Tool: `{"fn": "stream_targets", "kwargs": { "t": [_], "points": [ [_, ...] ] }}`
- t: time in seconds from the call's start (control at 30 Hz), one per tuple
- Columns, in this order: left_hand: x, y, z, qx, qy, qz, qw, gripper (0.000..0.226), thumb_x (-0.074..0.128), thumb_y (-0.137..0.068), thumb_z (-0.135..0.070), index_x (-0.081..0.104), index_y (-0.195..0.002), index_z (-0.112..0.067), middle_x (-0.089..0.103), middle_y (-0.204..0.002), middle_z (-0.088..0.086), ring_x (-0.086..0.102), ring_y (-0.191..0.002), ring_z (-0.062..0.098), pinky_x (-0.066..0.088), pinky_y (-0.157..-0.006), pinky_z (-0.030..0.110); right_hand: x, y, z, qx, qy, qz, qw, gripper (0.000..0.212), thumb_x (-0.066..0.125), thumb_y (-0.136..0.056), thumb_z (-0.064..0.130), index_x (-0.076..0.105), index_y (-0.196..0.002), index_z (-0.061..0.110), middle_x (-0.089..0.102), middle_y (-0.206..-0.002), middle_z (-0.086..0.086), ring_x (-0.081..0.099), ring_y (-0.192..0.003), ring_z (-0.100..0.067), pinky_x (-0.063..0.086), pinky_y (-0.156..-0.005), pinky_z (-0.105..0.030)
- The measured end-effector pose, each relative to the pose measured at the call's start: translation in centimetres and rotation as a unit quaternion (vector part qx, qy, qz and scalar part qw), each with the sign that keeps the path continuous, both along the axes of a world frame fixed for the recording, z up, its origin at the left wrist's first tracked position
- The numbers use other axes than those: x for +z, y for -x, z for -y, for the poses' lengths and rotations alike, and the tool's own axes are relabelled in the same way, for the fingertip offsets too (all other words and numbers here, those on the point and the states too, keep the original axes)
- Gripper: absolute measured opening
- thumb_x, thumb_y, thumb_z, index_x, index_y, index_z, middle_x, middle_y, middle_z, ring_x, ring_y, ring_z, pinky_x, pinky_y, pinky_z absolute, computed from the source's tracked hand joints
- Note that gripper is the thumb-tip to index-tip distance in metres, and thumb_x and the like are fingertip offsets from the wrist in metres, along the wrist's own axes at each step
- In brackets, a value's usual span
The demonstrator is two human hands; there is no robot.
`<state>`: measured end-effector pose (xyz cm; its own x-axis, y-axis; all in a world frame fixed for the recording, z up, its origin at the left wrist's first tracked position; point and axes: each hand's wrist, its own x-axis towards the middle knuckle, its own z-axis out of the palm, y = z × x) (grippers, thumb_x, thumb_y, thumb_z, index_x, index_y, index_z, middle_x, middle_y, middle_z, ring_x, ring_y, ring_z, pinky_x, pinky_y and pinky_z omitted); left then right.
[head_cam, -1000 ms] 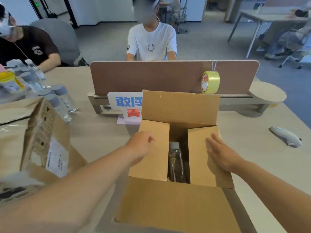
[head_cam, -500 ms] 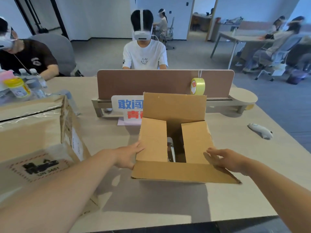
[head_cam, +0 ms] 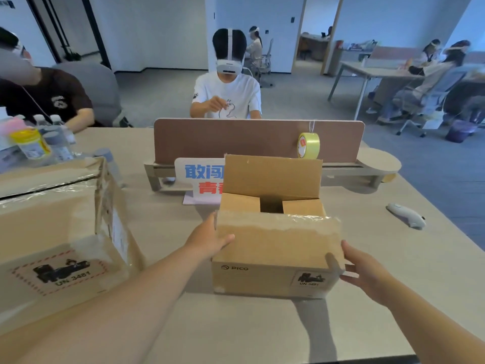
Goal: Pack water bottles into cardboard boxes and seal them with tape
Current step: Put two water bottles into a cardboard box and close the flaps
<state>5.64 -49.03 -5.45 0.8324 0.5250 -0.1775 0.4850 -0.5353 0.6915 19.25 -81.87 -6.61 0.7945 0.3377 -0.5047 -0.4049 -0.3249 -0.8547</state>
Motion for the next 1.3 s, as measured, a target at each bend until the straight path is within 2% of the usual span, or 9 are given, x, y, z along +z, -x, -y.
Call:
{"fn": "stream_targets", "kwargs": {
  "t": [0.13,0.27,0.47,0.53,0.63,0.8,0.93,1.1,1.3],
  "points": [
    [-1.0,-0.6,0.5,0.031,-0.015,-0.037,0.999,0.094,0.072,-0.083,-0.033,0.011,-0.152,-0.018,0.034,-0.148,0.008,0.036,-0.136,0.025,0.034,-0.108,0.037,-0.6,-0.4,-1.7,0.012,0.113,0.119,0.986,0.031,0.063,-0.09,0.028,0.065,-0.118,0.015,0.072,-0.101,0.001,0.065,-0.093,-0.019,0.048,-0.071,-0.031],
    [-2.4,-1.1,-0.2,0.054,0.061,-0.033,0.996,0.063,0.071,-0.083,-0.024,0.039,-0.137,-0.025,0.058,-0.131,-0.001,0.057,-0.114,0.021,0.047,-0.096,0.036,-0.8,-1.4,-4.0,-0.008,0.184,0.18,0.966,0.014,0.064,-0.088,0.02,0.074,-0.098,0.015,0.071,-0.075,-0.001,0.064,-0.072,-0.017,0.047,-0.066,-0.032],
    [-1.3,-2.7,-1.9,0.073,0.048,-0.136,0.987,0.052,0.074,-0.079,-0.024,0.051,-0.126,-0.019,0.061,-0.12,-0.001,0.058,-0.109,0.021,0.047,-0.09,0.029,-1.0,-3.5,-6.7,0.019,0.232,0.213,0.949,0.022,0.064,-0.088,0.023,0.073,-0.108,0.02,0.073,-0.095,-0.004,0.065,-0.085,-0.024,0.042,-0.061,-0.027],
    [-0.9,-3.6,-2.0,0.053,-0.003,-0.183,0.982,0.045,0.071,-0.081,-0.024,0.055,-0.122,-0.016,0.062,-0.12,0.003,0.058,-0.111,0.023,0.047,-0.093,0.029,-0.9,-4.2,-7.3,0.021,0.234,0.221,0.947,0.012,0.065,-0.087,0.02,0.074,-0.08,0.025,0.068,-0.074,-0.001,0.058,-0.068,-0.019,0.035,-0.052,-0.025],
    [-0.3,-4.8,-2.6,0.038,-0.067,-0.242,0.967,0.045,0.069,-0.081,-0.029,0.058,-0.122,-0.014,0.061,-0.121,0.005,0.058,-0.112,0.023,0.047,-0.095,0.029,-1.1,-5.1,-8.0,0.02,0.255,0.231,0.939,0.044,0.065,-0.084,0.015,0.042,-0.048,0.02,0.035,-0.05,0.003,0.034,-0.049,-0.016,0.021,-0.047,-0.027],
    [1.2,-6.5,-2.8,-0.006,-0.129,-0.348,0.929,0.06,0.06,-0.089,-0.045,0.046,-0.137,-0.013,0.051,-0.137,0.006,0.051,-0.124,0.023,0.041,-0.103,0.028,-0.2,-7.3,-9.8,0.089,0.352,0.196,0.911,0.016,0.063,-0.085,0.022,0.054,-0.08,0.01,0.049,-0.066,-0.001,0.047,-0.063,-0.02,0.03,-0.049,-0.026],
    [0.9,-8.5,-3.6,0.07,-0.062,-0.291,0.952,0.106,0.077,-0.073,-0.043,0.01,-0.151,-0.018,0.033,-0.146,0.011,0.045,-0.127,0.028,0.045,-0.102,0.036,2.3,-9.2,-11.2,0.18,0.401,0.104,0.892,0.037,0.063,-0.079,0.025,0.054,-0.107,0.003,0.059,-0.098,-0.008,0.057,-0.085,-0.022,0.048,-0.065,-0.026],
    [2.5,-12.7,-3.1,0.182,-0.026,0.012,0.983,0.098,0.065,-0.088,-0.035,-0.009,-0.151,-0.032,-0.001,-0.16,0.002,0.012,-0.146,0.028,0.029,-0.112,0.045,3.5,-13.7,-13.2,0.06,0.18,0.107,0.976,0.077,0.065,-0.079,0.001,0.029,-0.146,0.009,0.042,-0.141,-0.014,0.047,-0.112,-0.028,0.041,-0.086,-0.037],
    [4.6,-17.3,-6.1,0.162,-0.192,0.003,0.968,0.085,0.05,-0.092,-0.053,-0.005,-0.152,-0.029,-0.009,-0.161,0.004,-0.001,-0.148,0.029,0.012,-0.118,0.051,4.2,-18.6,-17.9,0.054,0.057,0.15,0.986,0.079,0.061,-0.091,0.021,0.011,-0.153,0.019,0.023,-0.157,-0.003,0.026,-0.142,-0.026,0.028,-0.109,-0.041]
  ]
}}
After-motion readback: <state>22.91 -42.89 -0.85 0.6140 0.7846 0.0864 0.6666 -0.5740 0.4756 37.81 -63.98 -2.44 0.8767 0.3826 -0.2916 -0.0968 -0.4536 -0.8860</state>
